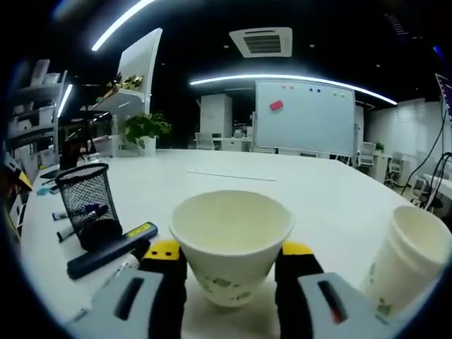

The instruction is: Place the scattered laser pointers and whiteboard markers into the pen holder and stack the scattered paper cups together

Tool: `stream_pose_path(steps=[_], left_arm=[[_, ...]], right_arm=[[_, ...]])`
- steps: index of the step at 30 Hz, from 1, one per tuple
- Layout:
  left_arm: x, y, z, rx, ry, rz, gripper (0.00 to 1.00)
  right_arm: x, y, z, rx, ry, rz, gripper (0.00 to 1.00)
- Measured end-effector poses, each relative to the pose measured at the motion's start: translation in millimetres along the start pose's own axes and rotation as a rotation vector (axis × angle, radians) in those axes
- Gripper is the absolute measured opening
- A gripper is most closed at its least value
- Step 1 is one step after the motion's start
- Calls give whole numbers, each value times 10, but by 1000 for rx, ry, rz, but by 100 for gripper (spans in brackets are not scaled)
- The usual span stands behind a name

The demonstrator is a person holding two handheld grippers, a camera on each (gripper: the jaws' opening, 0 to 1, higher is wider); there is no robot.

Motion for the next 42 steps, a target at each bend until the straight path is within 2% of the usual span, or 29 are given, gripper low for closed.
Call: stream_pose_path(steps=[16, 42], left_arm=[[27, -6, 15, 0, -1, -2, 61], [-43, -45, 11, 5, -3, 3, 61]], right_arm=[[14, -7, -2, 11, 3, -11, 49], [1, -3, 6, 9, -5, -5, 49]])
Point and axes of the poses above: the point that each gripper's makers call its tool centre point, and the gripper's own axes: z roughly backward along the fingers, x roughly to its right, y roughly out of its top, the point moved 7 cm from there along z, roughly backward along the fingers, and after that the axes turned 13 degrees about -x, right-handed, at the moved point
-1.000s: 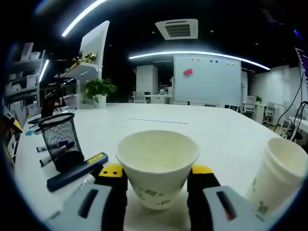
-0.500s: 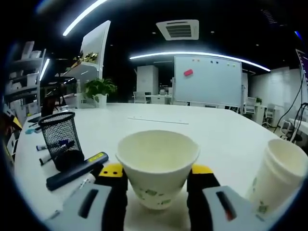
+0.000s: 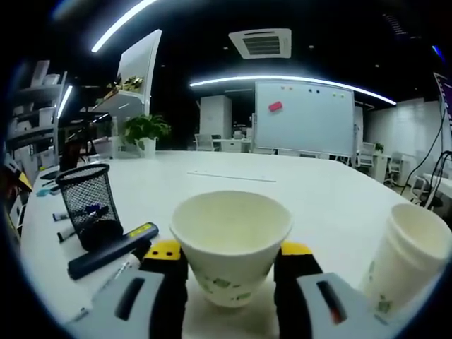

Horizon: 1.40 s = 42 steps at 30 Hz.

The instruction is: Place the scattered laser pointers and whiteboard markers into the pen holder and stack the scattered paper cups together

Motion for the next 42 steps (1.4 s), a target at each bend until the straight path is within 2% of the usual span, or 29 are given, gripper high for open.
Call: stream_pose_path(steps=[18, 42], left_arm=[[-31, -27, -11, -3, -1, 1, 61], [3, 24, -19, -4, -3, -8, 61]], right_arm=[[-14, 13, 52, 16, -30, 12, 48], [30, 146, 153, 77, -57, 30, 48]])
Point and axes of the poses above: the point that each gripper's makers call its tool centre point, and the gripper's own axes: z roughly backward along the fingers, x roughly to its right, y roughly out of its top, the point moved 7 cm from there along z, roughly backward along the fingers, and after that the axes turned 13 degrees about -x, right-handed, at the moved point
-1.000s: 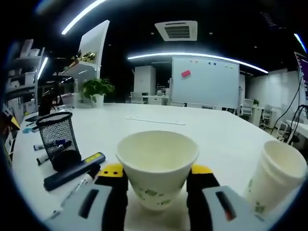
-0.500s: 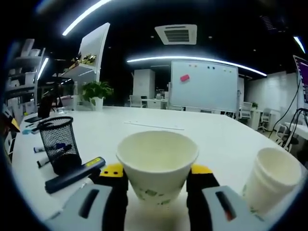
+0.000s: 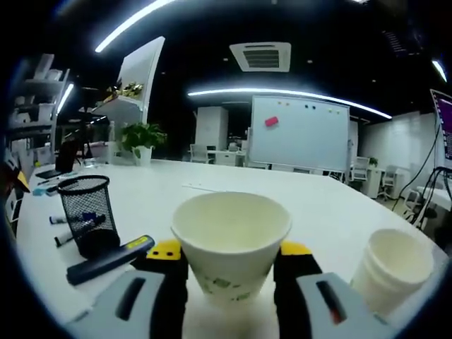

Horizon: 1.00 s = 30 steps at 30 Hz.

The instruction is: Place the scattered laser pointers and whiteboard markers into the pen holder and stack the scattered paper cups together

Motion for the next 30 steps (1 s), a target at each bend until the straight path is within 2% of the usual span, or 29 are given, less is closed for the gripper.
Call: stream_pose_path(steps=[5, 19, 30], left_arm=[[51, 30, 6, 0, 2, -1, 61], [84, 30, 12, -1, 2, -1, 61], [82, 33, -1, -2, -1, -5, 61]], right_arm=[[-5, 27, 1, 10, -11, 37, 48], [-46, 83, 42, 31, -1, 57, 48], [-42, 152, 77, 60, -2, 38, 48]])
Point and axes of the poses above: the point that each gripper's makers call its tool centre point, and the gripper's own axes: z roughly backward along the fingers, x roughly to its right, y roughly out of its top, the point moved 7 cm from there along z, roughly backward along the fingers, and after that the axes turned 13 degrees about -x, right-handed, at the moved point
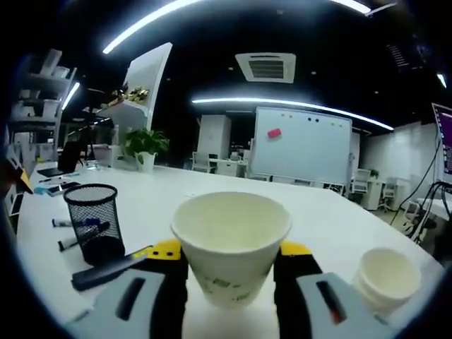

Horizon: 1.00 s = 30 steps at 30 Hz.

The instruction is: Place the scattered laser pointers and whiteboard markers into the pen holder and stack the scattered paper cups together

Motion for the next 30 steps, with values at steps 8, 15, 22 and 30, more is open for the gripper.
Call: stream_pose_path(steps=[8, 15, 22, 30], left_arm=[[-26, -17, -3, -2, 1, 1, 61], [-25, -14, -4, -1, 0, 0, 61], [-12, -10, -3, -2, 1, -1, 61], [-24, -16, 4, -2, 3, 1, 61]], right_arm=[[31, 58, 32, 5, -9, -6, 48], [53, 103, 63, 6, -11, 0, 48], [72, 120, 72, -3, -10, 7, 48], [96, 131, 103, 0, -14, 12, 48]])
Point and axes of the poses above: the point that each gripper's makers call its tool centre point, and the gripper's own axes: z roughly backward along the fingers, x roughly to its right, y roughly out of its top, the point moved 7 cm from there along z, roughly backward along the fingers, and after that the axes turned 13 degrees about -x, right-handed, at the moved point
